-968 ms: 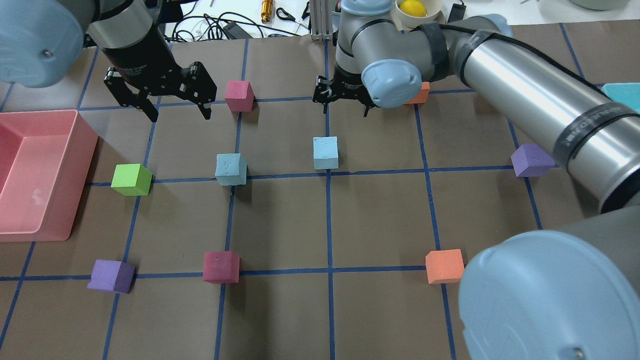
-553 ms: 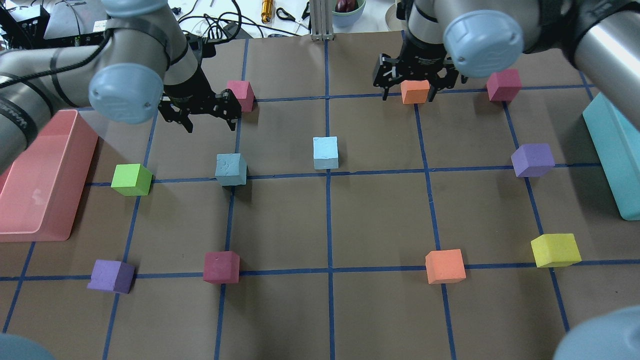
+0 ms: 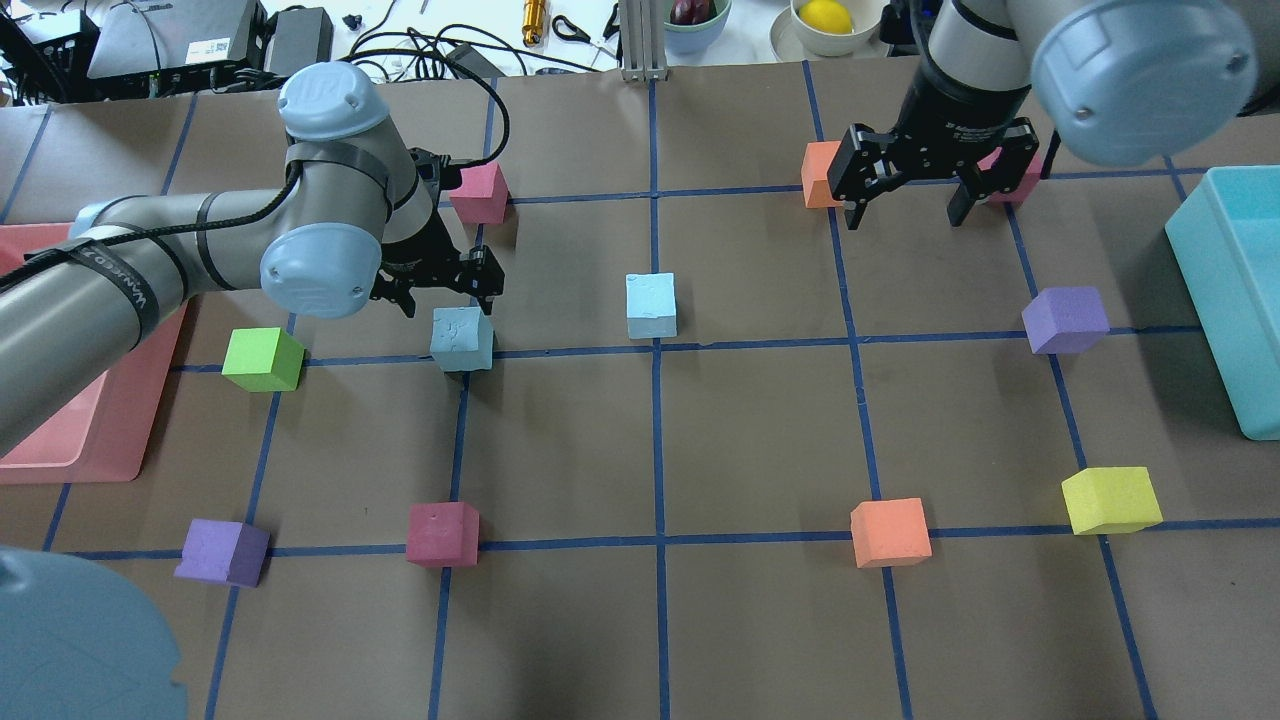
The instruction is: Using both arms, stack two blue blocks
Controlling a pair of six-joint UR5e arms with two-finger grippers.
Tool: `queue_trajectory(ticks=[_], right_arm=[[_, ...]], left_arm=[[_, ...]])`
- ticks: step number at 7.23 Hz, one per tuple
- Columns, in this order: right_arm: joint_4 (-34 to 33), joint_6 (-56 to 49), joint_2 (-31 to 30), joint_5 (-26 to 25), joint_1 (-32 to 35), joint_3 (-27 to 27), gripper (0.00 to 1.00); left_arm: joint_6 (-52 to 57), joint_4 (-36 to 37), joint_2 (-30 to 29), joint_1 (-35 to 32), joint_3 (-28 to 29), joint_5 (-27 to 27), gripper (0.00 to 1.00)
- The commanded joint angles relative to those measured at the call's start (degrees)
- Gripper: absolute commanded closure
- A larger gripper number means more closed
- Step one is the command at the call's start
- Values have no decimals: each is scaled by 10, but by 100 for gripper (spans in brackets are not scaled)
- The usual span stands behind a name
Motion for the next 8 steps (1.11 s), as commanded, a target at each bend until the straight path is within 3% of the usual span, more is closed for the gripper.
queue_trajectory(ticks=[1,2,4,5,8], right_arm=[[18,-2,-18,0,3,2,0],[19,-2,-18,-2,2,4,0],[19,-2,-18,-3,0,4,0],[20,-1,-18,-1,0,4,0],[16,-1,-22,-2,-2,5,0]], left_arm=[[-8,24,-13,0,-26,-4,0],[-4,31,-14,0,-27,-4,20],[-1,32,-16,0,-25,-4,86],[-3,37,-13,0,-11,-3,100],[-40,-18,-20,-44,97,-5,100]])
